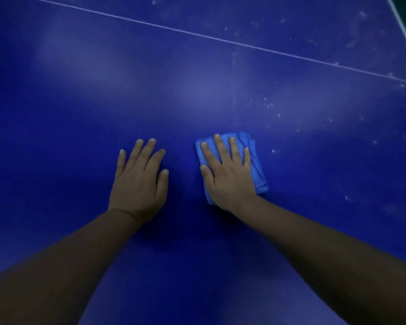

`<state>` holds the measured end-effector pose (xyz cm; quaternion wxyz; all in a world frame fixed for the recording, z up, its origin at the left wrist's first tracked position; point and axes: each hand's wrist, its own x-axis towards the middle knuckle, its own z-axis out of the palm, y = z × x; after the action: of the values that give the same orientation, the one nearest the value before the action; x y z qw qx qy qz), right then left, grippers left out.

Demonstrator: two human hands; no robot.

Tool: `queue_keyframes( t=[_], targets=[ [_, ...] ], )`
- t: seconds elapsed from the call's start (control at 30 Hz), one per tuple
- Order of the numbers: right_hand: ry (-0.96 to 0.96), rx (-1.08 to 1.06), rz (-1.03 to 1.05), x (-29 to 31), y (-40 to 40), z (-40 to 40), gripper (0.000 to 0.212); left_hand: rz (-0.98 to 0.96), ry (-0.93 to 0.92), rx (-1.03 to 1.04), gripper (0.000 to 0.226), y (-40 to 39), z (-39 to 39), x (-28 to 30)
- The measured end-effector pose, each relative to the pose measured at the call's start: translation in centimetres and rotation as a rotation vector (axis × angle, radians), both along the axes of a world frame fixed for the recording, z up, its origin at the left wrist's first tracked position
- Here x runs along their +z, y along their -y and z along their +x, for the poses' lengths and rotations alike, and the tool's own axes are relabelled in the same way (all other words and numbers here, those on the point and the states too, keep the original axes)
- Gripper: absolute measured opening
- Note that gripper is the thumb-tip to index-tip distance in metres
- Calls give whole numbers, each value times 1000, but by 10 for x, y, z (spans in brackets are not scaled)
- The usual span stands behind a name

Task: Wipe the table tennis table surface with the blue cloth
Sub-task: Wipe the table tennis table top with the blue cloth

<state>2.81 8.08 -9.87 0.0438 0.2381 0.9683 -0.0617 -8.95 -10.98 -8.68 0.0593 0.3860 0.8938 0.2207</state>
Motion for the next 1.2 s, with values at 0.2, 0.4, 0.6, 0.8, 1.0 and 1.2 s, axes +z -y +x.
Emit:
queue_keyframes(
  t=[0.2,0.4,0.6,0.8,1.0,1.2],
  targets=[
    [-35,88,45,-5,-103,-88,64,-30,-11,114,71,-70,-53,-9],
    [30,-43,80,1,-181,-144,56,-101,-27,124,68,-77,-56,-15],
    [-70,424,8,-8,-111,-77,55,-150,-15,127,65,-78,-58,-17],
    [-18,-92,99,1,-219,-163,56,-170,-28,118,62,-79,-59,-19],
    [-73,399,138,-13,-176,-124,55,-183,-58,105,59,-79,-61,-18],
    [-66,71,146,-8,-206,-144,63,-193,-102,99,58,-80,-62,-20]
  ],
)
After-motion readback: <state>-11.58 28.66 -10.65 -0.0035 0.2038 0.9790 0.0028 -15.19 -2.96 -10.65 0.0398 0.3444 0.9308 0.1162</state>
